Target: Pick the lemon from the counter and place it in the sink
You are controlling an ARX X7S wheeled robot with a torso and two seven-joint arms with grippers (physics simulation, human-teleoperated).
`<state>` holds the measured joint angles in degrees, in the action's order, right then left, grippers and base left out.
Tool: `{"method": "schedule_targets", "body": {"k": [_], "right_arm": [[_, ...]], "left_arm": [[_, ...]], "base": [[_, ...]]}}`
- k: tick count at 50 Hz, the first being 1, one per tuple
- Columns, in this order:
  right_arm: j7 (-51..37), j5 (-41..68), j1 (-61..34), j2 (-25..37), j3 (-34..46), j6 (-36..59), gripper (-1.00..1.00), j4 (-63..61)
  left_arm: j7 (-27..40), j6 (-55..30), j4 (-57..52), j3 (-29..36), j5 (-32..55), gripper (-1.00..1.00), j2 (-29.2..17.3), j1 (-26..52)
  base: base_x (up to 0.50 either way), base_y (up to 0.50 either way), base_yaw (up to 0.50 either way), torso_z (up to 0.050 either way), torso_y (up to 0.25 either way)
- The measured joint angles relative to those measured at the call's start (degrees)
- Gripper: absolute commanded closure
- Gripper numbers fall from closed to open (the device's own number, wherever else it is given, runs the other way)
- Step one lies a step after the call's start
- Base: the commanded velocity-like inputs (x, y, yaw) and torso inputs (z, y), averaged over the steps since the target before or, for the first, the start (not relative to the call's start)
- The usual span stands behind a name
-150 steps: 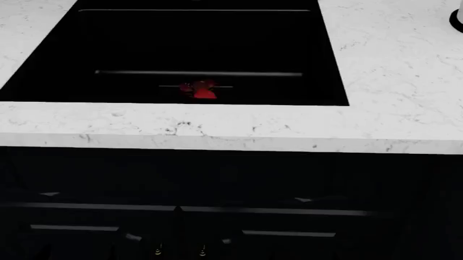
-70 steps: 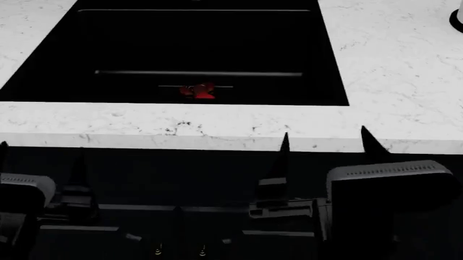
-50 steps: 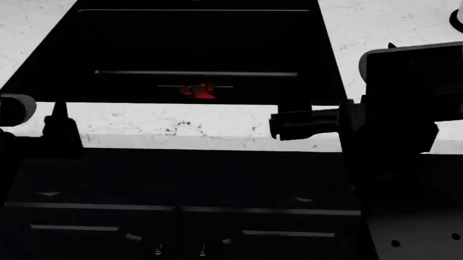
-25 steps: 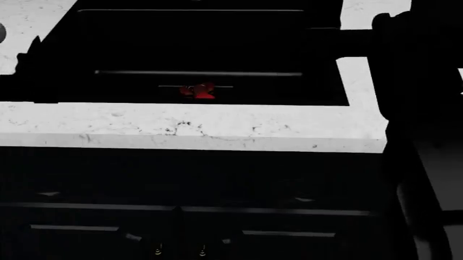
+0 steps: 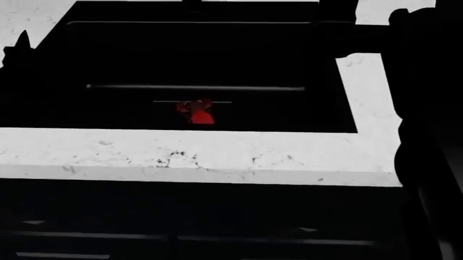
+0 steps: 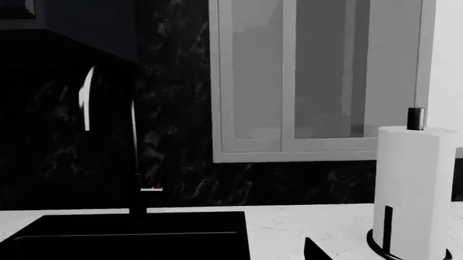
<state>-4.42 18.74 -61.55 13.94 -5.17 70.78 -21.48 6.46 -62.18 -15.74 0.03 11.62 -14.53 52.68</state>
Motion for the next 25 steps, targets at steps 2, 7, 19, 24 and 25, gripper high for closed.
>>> {"method": "schedule_targets", "body": {"k": [2, 7, 19, 24, 25], "right_arm": [[0.0, 0.2, 0.2, 0.0, -0.2, 0.0, -1.00, -0.1], [0.1, 0.5, 0.6, -0.1, -0.6, -0.1, -1.00, -0.3], [0.4, 1.0, 1.9, 0.0, -1.0, -0.7, -1.00, -0.5], [0.3, 1.2, 2.4, 0.0, -1.1, -0.9, -1.00, -0.6], [0.3, 1.3, 2.5, 0.0, -1.2, -0.9, -1.00, -0.6]], "left_arm": [[0.1, -0.1, -0.2, -0.1, 0.1, -1.00, 0.0, -0.1], [0.3, -0.5, -0.8, -0.3, 0.3, -1.00, 0.0, -0.4], [0.7, -1.1, -1.8, -0.7, 0.7, -1.00, 0.0, -0.9], [0.9, -1.3, -2.1, -0.8, 0.8, -1.00, -0.1, -1.1], [0.9, -1.3, -2.2, -0.8, 0.9, -1.00, -0.1, -1.1]], "base": [[0.33, 0.00, 0.00, 0.000, 0.000], [0.33, 0.00, 0.00, 0.000, 0.000], [0.33, 0.18, 0.00, 0.000, 0.000], [0.33, 0.31, 0.00, 0.000, 0.000], [0.32, 0.32, 0.00, 0.000, 0.000]]}}
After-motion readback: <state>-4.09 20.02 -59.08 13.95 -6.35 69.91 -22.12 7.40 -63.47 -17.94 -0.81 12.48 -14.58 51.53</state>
